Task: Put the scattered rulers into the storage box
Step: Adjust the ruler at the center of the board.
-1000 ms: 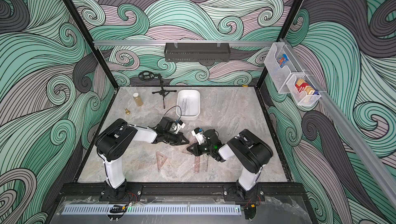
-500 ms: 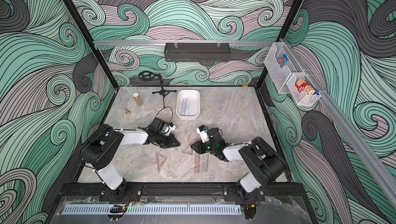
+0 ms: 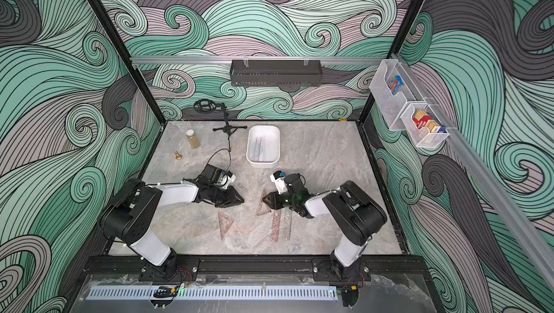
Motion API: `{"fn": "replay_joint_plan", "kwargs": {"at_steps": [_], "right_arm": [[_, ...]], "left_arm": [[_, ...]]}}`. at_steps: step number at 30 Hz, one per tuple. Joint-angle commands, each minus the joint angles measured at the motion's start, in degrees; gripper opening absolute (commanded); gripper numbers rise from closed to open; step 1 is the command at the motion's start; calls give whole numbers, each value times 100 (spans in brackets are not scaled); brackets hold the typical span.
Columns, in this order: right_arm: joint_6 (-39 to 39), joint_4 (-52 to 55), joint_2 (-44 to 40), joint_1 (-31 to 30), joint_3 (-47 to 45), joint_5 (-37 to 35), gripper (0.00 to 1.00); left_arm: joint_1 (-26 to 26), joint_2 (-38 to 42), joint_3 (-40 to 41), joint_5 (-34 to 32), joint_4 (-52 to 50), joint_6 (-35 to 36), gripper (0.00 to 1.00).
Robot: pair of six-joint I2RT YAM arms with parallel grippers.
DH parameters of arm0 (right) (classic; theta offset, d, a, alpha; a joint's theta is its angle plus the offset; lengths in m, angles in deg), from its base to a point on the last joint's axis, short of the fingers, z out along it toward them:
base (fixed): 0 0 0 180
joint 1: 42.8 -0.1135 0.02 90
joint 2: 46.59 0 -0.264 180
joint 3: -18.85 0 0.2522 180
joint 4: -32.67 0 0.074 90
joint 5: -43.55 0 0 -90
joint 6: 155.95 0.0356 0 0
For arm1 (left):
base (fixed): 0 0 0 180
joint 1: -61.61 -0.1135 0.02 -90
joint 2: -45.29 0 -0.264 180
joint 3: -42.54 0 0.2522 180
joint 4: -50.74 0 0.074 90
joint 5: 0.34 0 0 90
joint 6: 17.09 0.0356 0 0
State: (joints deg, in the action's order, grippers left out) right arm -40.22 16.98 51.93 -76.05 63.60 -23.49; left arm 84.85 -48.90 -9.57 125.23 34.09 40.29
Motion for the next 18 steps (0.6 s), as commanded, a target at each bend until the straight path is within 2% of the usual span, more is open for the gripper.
{"fn": "replay_joint_plan", "kwargs": {"at_steps": [1, 7, 10, 15, 18], "right_arm": [[-141, 420, 486, -122, 380, 0, 37], [-51, 357, 1191, -446, 1205, 330, 36], [-48, 389, 1259, -509, 1400, 480, 34], [-120, 751, 288, -489, 1258, 195, 34], [-49, 1051, -553, -480, 641, -199, 36]], "left_arm": [[-174, 67, 276, -350, -434, -16, 25], [-441, 327, 396, -346, -466, -27, 27], [-494, 379, 406, -387, -486, -25, 28], [-505, 321, 360, -254, -431, -17, 30], [-525, 374, 296, -191, -460, 5, 38]]}}
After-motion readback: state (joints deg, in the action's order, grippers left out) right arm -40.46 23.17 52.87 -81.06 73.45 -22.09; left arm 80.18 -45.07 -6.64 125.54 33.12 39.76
